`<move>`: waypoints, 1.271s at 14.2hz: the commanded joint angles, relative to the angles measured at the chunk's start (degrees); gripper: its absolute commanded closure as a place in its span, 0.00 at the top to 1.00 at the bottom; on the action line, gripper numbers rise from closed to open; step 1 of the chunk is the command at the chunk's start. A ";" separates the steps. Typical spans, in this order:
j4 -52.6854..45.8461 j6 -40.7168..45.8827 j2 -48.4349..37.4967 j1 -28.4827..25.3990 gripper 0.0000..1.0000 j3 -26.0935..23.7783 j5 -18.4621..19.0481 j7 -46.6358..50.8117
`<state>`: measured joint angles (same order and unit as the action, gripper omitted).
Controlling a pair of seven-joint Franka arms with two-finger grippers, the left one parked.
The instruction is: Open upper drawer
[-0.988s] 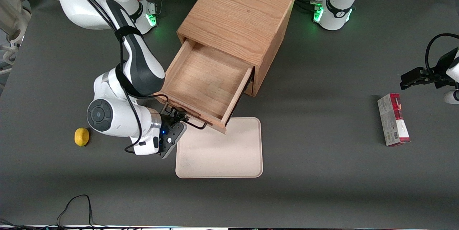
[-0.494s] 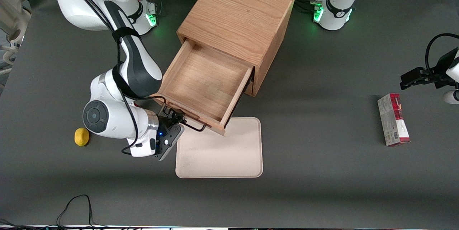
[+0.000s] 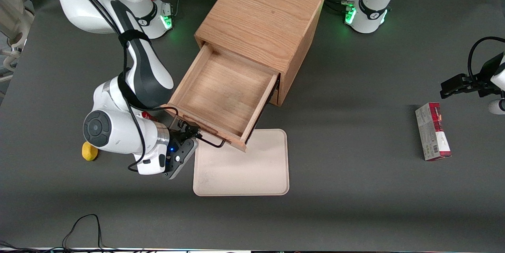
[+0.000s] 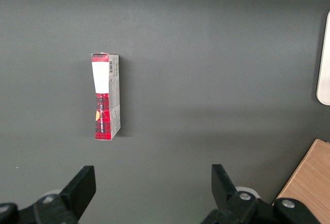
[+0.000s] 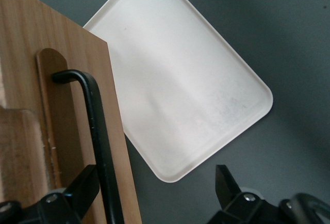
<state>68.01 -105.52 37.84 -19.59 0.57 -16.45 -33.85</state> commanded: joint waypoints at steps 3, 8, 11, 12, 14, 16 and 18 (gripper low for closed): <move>-3.49 0.40 1.18 0.96 1.00 -0.31 -1.04 -1.48; -4.55 1.01 0.40 1.57 1.00 -0.04 -0.95 -1.05; -4.11 2.24 -1.45 1.57 1.00 0.05 -0.16 -0.25; -3.85 3.55 -2.24 1.66 1.00 0.48 0.27 0.44; -3.58 8.99 -3.82 1.40 1.00 1.10 3.16 2.90; -0.79 10.77 -7.58 0.87 1.00 1.10 10.26 4.05; 6.13 11.56 -13.11 0.87 1.00 1.10 13.72 11.04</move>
<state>65.47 -94.56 31.98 -18.27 1.65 -6.22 -29.06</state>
